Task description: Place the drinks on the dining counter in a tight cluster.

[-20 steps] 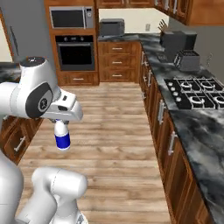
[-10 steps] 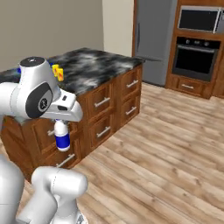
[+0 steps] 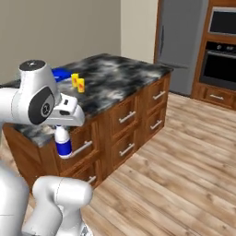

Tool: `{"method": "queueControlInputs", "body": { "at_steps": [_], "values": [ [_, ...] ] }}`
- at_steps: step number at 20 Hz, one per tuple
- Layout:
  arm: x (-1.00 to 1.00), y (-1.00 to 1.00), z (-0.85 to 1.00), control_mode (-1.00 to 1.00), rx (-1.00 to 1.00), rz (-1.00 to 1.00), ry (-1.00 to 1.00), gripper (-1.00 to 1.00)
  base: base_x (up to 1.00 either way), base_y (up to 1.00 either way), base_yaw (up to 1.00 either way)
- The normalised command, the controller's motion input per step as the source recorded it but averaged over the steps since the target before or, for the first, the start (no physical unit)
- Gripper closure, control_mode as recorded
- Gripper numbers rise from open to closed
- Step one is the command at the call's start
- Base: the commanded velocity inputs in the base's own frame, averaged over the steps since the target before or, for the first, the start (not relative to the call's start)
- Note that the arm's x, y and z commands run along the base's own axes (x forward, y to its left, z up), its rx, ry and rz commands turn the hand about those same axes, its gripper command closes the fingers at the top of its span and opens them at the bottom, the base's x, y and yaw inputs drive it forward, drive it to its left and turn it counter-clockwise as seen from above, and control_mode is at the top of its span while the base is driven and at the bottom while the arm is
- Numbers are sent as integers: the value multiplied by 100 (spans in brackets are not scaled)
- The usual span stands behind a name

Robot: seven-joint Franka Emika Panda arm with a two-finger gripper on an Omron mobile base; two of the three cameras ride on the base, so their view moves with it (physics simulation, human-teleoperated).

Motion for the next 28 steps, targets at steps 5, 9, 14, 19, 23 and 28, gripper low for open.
{"method": "queueControlInputs", "body": {
  "at_steps": [5,9,14,19,23,28],
  "values": [
    [0,0,0,100,0,0,0,100,64,100,-36],
    [0,0,0,100,0,0,0,100,63,100,-39],
    [0,0,0,100,0,0,0,100,20,100,-34],
    [0,0,0,100,0,0,0,100,7,100,-30],
    [0,0,0,100,0,0,0,100,18,100,-30],
    [0,0,0,100,0,0,0,100,7,100,-22]
  ]
}}
